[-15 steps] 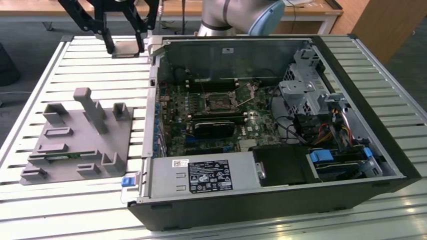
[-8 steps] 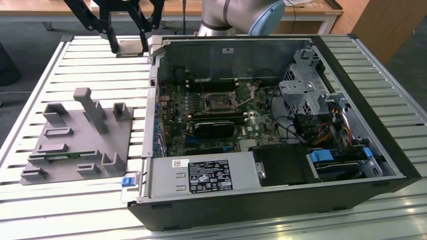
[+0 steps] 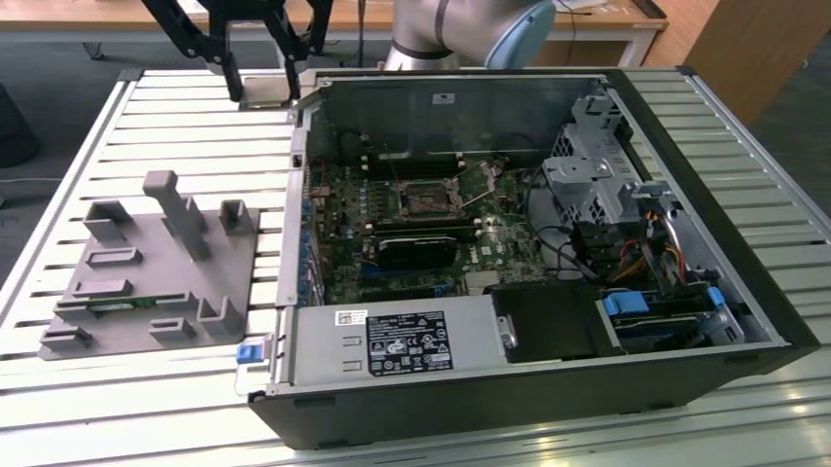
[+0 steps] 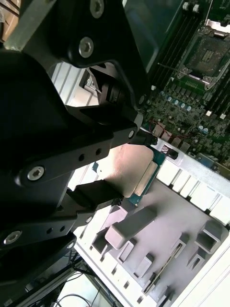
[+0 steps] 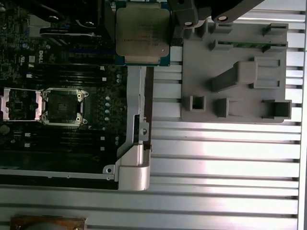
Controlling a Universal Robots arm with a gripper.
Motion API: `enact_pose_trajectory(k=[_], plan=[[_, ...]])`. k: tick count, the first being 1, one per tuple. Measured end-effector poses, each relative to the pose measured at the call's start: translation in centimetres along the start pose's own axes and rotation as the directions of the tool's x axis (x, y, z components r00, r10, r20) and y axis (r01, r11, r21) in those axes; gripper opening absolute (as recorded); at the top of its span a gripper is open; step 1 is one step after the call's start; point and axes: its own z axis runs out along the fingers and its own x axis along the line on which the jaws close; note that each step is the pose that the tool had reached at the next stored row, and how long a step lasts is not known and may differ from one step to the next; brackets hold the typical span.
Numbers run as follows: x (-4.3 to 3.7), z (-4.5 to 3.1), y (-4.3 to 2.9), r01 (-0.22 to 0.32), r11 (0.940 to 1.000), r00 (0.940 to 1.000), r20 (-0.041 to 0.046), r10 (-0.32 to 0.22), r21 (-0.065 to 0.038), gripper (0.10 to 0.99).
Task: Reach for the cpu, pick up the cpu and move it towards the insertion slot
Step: 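Reach for the cpu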
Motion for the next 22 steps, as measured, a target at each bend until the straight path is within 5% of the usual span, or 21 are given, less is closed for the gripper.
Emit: enact_pose_trajectory(k=[10, 22], plan=[[-1.21, 0.00, 0.34, 0.000, 1.0000, 1.0000, 0.0000, 0.000, 0.000, 0.541], [-4.05, 0.02, 1.12, 0.000, 1.0000, 1.0000, 0.0000, 0.000, 0.000, 0.541]])
